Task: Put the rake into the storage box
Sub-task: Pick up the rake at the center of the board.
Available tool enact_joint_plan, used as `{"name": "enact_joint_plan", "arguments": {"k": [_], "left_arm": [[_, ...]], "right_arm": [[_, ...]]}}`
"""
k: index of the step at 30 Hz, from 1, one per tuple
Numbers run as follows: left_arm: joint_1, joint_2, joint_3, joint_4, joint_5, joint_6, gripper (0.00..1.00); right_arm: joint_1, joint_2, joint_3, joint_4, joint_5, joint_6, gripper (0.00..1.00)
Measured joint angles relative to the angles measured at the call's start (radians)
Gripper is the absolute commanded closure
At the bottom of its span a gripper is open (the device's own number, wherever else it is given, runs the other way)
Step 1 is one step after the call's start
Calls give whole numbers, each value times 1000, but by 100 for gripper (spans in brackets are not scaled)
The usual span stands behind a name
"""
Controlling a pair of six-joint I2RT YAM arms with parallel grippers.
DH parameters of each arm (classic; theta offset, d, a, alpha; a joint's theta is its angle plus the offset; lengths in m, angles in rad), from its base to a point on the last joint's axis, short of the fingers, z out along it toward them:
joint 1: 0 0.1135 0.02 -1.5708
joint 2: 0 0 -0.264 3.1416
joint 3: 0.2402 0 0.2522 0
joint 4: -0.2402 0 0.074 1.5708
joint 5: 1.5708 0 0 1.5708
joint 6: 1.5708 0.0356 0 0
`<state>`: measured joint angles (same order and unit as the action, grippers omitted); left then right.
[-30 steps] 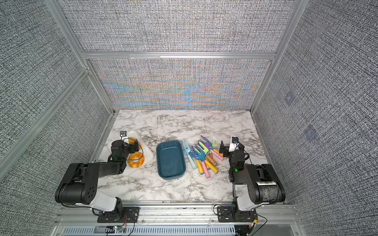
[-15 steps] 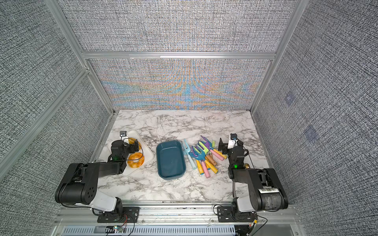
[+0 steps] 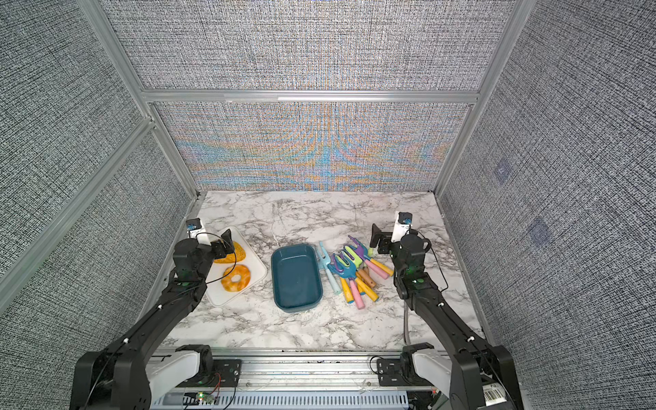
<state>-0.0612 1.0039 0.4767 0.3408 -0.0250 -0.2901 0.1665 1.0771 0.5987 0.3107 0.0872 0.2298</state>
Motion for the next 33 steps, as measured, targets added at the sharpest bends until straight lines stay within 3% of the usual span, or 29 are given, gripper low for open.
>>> {"name": "enact_joint_plan", "arguments": {"k": [3, 6, 10, 15, 22, 33], "left_arm": [[-3, -110, -37, -68, 71, -107, 1], [-8, -208, -51, -164, 139, -169, 1], [-8, -298, -63, -254, 207, -187, 1], [-8, -356, -87, -293, 252, -224, 1], [-8, -375, -172, -314, 177, -370, 1], [-8, -381, -179, -295, 156, -418, 1]], "right_arm": [[-19, -30, -33, -111, 4, 82, 1], [-41, -58, -86, -182, -75, 113, 2], [-27, -79, -105, -253, -210, 126, 13], [75, -95, -108, -340, -270, 135, 22], [272, -8, -71, -464, -184, 182, 33], [378, 172, 11, -584, 32, 230, 39]]}}
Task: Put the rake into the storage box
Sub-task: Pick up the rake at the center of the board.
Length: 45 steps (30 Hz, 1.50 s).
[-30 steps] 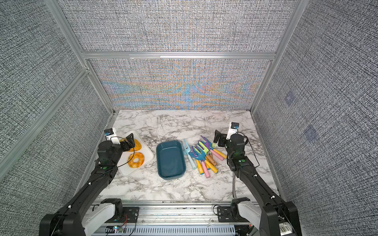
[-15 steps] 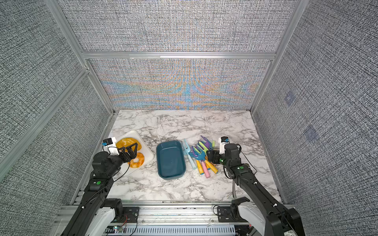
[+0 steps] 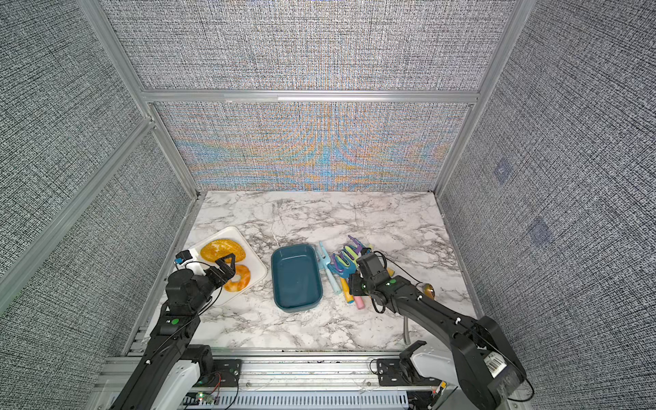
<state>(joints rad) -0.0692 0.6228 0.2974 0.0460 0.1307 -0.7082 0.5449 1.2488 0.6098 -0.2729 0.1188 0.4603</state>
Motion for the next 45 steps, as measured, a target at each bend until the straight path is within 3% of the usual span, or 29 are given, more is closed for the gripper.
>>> {"name": "enact_joint_plan", "arguments": {"k": [14, 18, 26, 33, 45], "left_arm": [[0, -4, -4, 10, 0, -3, 1], [0, -7, -5, 10, 0, -3, 1], [0, -15, -8, 12, 0, -3, 1], [0, -19, -12, 13, -1, -3, 1], [0, -27, -24, 12, -26, -19, 1]], "right_arm": [[21, 140, 58, -17, 91, -12, 56], [25, 166, 73, -11, 110, -24, 65], [53, 153, 118, -32, 113, -32, 85], [111, 93, 174, -55, 117, -42, 91], [253, 102, 314, 20, -157, 8, 91]]}}
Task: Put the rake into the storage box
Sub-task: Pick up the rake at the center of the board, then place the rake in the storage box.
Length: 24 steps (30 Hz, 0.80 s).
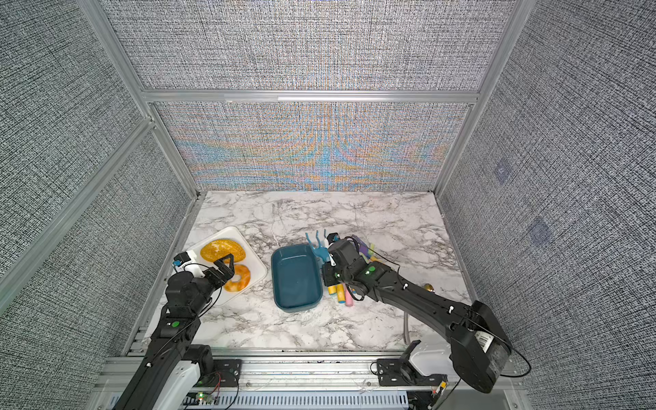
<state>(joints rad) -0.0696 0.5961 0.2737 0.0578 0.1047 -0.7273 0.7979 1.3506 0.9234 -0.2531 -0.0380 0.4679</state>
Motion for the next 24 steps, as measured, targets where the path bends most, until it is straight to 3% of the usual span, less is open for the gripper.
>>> {"name": "enact_joint_plan", "arguments": {"k": [7, 18, 24], "left_arm": [[0, -2, -3, 0, -1, -8, 1], [0, -9, -5, 1, 0, -16, 1], [0, -3, -13, 2, 4, -37, 1]], "right_arm": [[61, 117, 45, 72, -114, 66, 91], [103, 269, 63, 125, -124, 170, 89], [126, 340, 93, 159, -115, 207, 63]]}}
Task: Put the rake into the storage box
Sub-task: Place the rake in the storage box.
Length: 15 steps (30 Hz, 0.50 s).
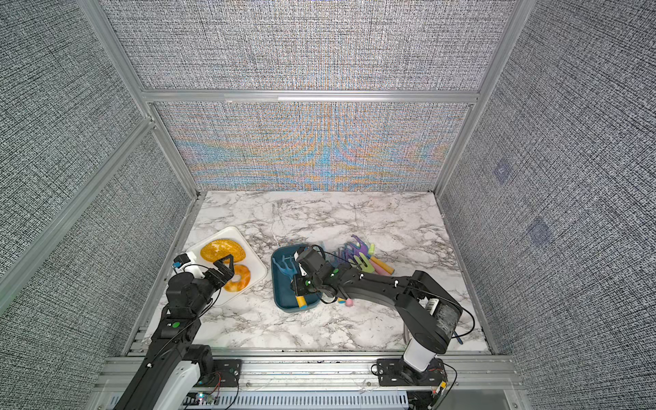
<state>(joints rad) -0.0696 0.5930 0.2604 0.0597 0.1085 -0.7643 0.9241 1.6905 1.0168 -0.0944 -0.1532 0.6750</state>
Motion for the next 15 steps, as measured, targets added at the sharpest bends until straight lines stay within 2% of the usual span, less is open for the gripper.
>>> {"name": "enact_joint_plan", "arguments": {"k": [3, 15], "left_arm": [[0, -1, -4, 7, 7, -9, 1], [-20, 32, -4, 42, 62, -33, 1]], "right_arm": [[6, 16, 10, -3, 18, 4, 57], [6, 32, 29, -4, 56, -2, 57]]}}
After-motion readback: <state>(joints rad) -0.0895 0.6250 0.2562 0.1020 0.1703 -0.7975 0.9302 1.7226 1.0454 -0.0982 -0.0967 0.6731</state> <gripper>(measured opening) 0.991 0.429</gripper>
